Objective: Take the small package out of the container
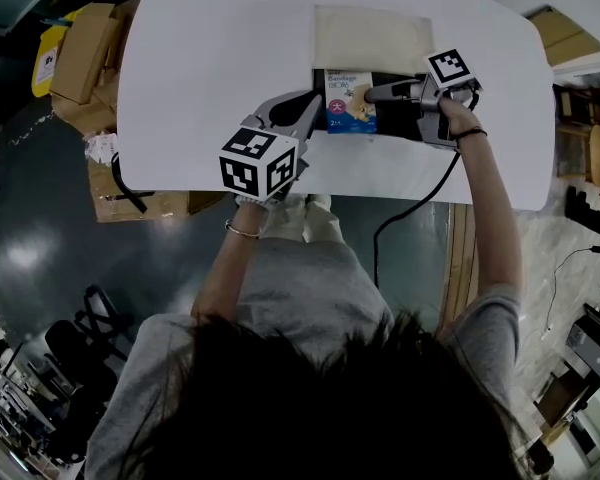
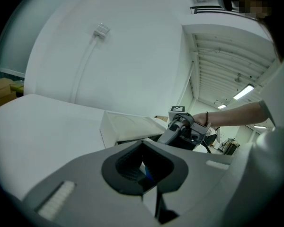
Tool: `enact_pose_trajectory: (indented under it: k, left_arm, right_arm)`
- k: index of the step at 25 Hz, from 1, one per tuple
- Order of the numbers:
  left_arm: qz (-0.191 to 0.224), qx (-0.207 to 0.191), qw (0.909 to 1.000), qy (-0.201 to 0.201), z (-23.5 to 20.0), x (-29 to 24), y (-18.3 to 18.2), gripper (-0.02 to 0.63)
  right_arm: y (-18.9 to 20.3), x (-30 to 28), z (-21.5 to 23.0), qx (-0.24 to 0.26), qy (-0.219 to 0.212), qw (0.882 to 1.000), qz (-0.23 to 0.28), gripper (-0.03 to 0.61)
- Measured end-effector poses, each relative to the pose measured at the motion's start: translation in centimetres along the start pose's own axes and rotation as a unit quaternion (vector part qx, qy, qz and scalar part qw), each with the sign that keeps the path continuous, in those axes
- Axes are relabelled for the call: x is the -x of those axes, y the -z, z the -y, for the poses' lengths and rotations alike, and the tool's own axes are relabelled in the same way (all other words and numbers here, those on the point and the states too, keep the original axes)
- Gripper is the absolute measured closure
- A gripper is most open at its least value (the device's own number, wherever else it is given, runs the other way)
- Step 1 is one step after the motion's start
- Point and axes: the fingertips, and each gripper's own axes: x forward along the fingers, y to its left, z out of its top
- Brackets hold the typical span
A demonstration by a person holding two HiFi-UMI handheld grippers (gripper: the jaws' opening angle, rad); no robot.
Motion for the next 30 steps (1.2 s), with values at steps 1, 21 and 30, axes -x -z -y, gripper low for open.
enact_pose_trajectory:
  k: [1, 21, 30]
  left_arm:
    - [0.0, 0.0, 1.0, 0.001, 0.1, 0.0, -0.1, 0.62]
    - [0.015, -0.012, 0.9998, 0.006, 0.5, 1.4, -1.2, 0.621]
    - [0.03, -0.02, 0.9993, 0.01, 0.8, 3.1, -2.2, 0.621]
  right_arm:
    - [0.1, 0.1, 0.0, 0.0, 0.0, 1.0, 0.001, 0.471]
    - [1.5, 0.2, -1.2, 0.018, -0.018, 0.999, 0.037, 0.477]
    - [2.1, 1.5, -3.4, 0.069, -0.052, 0.989, 0.117, 0.477]
